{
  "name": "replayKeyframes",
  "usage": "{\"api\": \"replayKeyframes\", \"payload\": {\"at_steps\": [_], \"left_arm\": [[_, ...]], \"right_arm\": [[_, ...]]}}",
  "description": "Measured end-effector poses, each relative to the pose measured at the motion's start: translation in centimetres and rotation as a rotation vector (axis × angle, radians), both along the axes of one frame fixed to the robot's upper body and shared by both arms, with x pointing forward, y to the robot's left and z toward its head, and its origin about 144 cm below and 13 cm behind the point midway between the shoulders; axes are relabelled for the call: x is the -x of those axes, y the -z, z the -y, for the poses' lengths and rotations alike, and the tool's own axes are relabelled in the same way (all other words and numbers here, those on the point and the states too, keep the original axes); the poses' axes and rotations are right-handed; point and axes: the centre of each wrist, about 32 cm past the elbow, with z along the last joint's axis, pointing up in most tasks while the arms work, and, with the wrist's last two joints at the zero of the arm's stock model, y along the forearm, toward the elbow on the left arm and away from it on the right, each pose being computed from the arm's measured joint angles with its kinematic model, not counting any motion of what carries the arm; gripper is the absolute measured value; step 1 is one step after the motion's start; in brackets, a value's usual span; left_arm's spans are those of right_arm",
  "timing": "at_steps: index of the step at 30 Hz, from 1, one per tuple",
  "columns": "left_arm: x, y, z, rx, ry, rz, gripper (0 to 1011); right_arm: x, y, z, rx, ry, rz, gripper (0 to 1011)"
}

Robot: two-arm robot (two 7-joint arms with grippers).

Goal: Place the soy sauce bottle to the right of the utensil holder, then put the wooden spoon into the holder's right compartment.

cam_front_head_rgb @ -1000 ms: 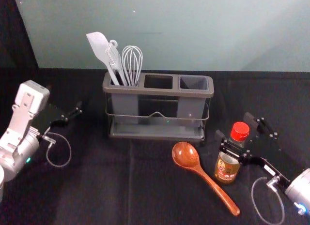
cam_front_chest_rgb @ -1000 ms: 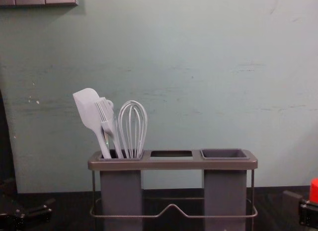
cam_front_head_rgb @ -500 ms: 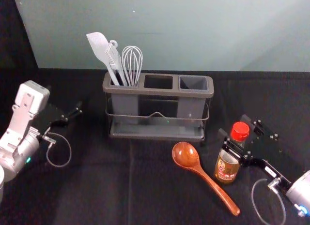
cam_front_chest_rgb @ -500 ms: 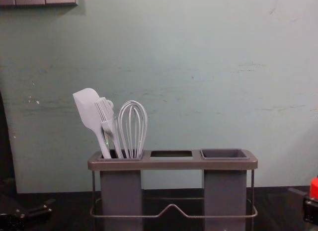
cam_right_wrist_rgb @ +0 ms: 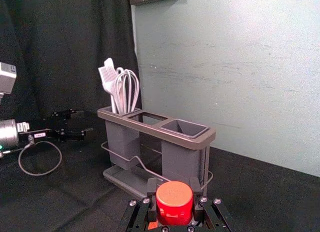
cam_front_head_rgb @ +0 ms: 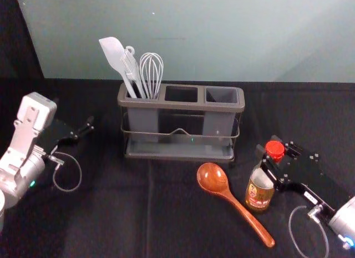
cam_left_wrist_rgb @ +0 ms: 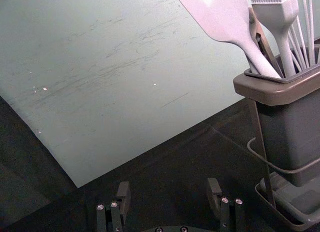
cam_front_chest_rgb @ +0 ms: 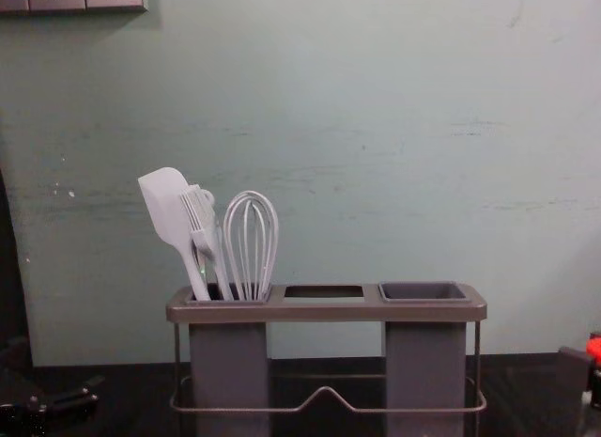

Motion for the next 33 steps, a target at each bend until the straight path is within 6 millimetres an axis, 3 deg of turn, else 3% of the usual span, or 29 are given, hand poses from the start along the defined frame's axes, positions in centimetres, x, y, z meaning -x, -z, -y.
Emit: {"api": "replayKeyframes", "payload": {"at_steps": [14,33], "left_arm": [[0.0,0.0,0.0,0.000,0.000,0.000,1005],[0.0,0.0,0.0,0.000,0.000,0.000,1005]], "right_arm": [[-0.7,-0.6,0.6,0.021,0.018,0.018,380],[-6.6,-1.0,1.7,0.009,0.077,0.031,380]]}}
